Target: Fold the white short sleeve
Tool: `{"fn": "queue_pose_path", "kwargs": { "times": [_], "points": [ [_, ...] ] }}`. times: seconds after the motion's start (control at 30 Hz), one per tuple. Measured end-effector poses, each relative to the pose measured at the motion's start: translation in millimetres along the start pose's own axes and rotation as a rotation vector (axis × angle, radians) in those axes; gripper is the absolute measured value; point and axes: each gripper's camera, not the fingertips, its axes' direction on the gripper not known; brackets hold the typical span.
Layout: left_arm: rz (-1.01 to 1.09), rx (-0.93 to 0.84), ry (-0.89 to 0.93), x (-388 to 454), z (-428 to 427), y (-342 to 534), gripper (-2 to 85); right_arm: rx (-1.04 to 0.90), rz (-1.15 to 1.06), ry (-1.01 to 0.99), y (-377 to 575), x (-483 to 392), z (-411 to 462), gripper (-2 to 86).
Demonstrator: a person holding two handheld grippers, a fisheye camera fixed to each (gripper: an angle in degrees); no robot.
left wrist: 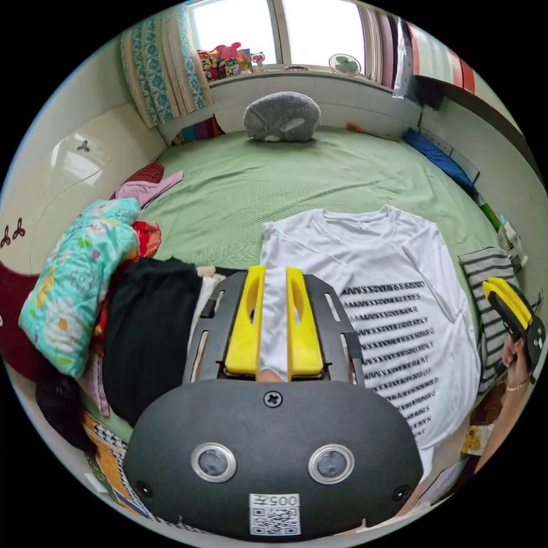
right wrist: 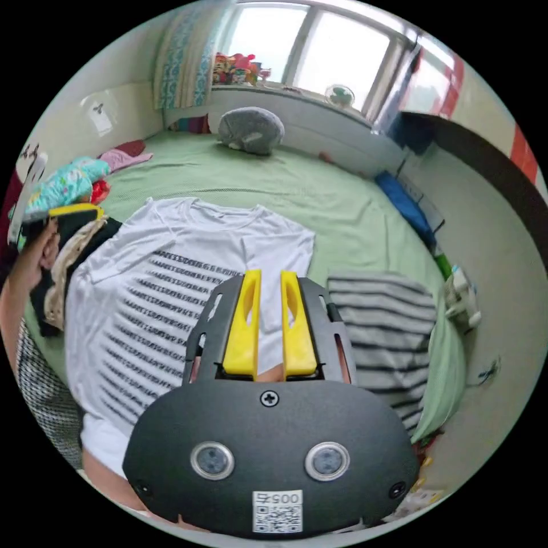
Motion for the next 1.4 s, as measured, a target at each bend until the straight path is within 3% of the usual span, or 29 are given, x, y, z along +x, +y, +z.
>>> {"fn": "queue_pose_path", "kwargs": {
  "times": [0.1, 0.27, 0.37, 0.43, 0.6, 0.73, 0.93, 1.13, 1.4],
  "points": [
    [0.007, -0.027, -0.015, -8.0, 42.6, -34.9, 13.4, 0.019, -0.007, -0.062, -19.8, 24.3, 43.7, 5.0],
    [0.042, -0.024, -0.017, -12.0, 96.4, -72.1, 14.6, -0.118, 0.089, -0.195, -52.9, 87.6, 128.8, 11.1],
    [0.053, -0.01, 0.153, -22.3, 116.8, -91.0, 15.9, -0.158, 0.084, -0.109, -71.3, 117.1, 163.5, 12.5],
    [0.053, -0.006, 0.28, -30.5, 132.4, -105.3, 16.3, -0.17, 0.124, -0.186, -85.2, 141.2, 184.5, 13.1],
    [0.089, -0.066, 0.264, -25.3, 167.5, -127.6, 15.0, -0.197, 0.252, -0.351, -96.7, 174.6, 231.7, 13.0],
    [0.125, -0.158, 0.245, -12.9, 193.8, -144.8, 16.3, -0.224, 0.329, -0.351, -96.4, 190.8, 265.4, 11.8],
    [0.126, -0.213, 0.2, -0.1, 207.9, -164.4, 15.6, -0.236, 0.261, -0.298, -100.4, 199.5, 278.7, 9.3],
    [0.18, -0.194, 0.11, 34.5, 199.9, -167.7, 5.6, -0.219, 0.363, -0.366, -93.8, 218.4, 282.3, 4.9],
    [0.179, -0.062, -0.062, 49.6, 131.3, -178.2, 4.1, -0.127, 0.294, -0.263, -108.9, 231.4, 233.5, -1.1]
  ]
}}
